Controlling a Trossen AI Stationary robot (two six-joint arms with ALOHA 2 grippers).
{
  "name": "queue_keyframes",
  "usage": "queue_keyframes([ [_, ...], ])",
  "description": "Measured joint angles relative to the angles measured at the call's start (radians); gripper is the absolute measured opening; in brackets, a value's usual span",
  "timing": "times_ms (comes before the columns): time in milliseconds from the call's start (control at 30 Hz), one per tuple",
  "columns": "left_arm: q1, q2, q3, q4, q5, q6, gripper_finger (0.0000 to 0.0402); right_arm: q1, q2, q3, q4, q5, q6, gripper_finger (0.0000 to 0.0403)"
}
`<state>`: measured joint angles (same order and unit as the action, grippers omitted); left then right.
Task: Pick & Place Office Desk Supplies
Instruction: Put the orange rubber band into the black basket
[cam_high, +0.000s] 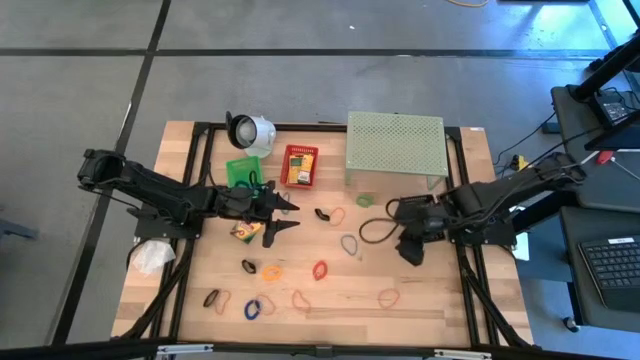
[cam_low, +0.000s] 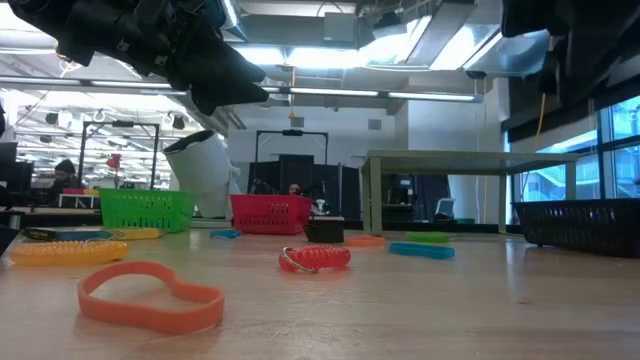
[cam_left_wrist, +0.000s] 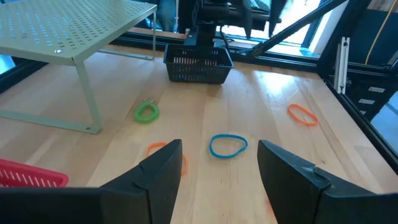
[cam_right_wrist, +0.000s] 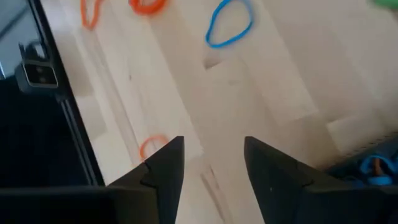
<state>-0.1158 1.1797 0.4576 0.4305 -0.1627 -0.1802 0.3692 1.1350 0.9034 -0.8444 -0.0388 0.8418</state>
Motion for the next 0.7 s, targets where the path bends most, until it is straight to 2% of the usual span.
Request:
queue_keyframes([
  [300, 0.000, 0.000, 0.000, 0.000, 0.000, 0.001, 0.0203, 0.126, 0.265, 0.066, -0.002, -0.003, -0.123, 0.0167],
  [700, 0.000, 0.000, 0.000, 0.000, 0.000, 0.011, 0.0203, 0.259, 0.604, 0.246, 0.000, -0.020, -0.222, 0.0169],
])
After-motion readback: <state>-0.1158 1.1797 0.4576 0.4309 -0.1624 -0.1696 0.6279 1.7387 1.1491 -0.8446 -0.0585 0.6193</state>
